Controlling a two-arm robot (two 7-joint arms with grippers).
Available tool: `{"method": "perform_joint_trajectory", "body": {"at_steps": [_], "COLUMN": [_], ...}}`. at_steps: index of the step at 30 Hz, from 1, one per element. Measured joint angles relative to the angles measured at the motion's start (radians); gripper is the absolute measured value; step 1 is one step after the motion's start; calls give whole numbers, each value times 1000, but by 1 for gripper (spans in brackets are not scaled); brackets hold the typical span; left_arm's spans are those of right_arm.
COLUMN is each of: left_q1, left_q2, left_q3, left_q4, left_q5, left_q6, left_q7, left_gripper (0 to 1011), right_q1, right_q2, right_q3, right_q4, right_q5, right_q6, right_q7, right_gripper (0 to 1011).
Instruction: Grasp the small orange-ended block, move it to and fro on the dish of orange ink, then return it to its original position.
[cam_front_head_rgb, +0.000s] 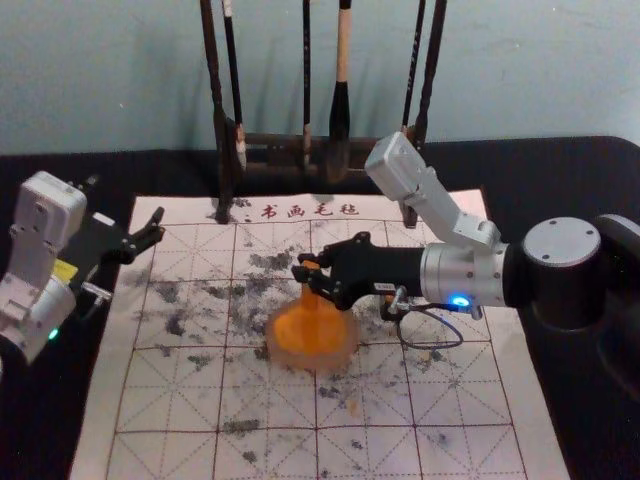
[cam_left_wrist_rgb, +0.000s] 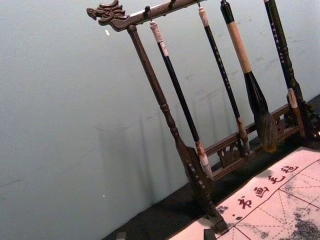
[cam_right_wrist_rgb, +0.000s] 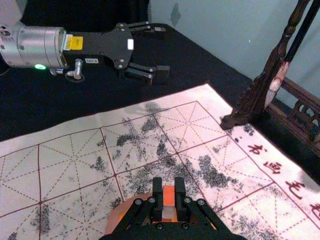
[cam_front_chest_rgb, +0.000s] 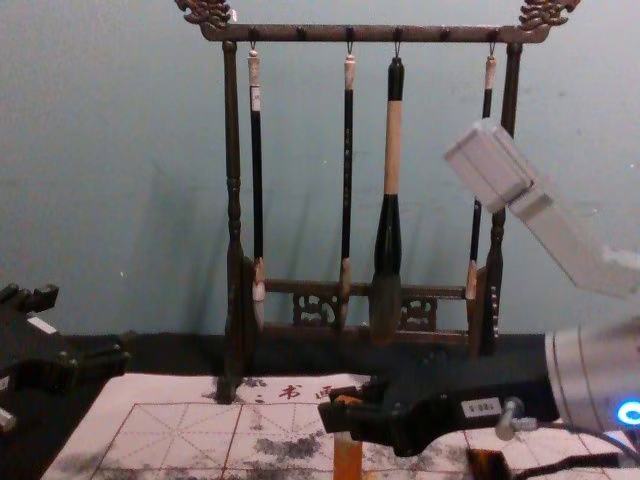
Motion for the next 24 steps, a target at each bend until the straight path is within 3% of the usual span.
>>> {"method": "perform_joint_trajectory", "body": {"at_steps": [24], "left_q1": [0], "left_q2": [0], "left_q3": [0], "left_q4": [0], "left_q5": [0], "left_q6": [0], "left_q7": [0], "left_gripper": [1001], "right_q1": [10], "right_q2": [-9], "right_q3": [-21], "right_q4": [19], "right_q5": [-13], "right_q6": [15], "right_q7": [-18], "right_gripper": [127]}}
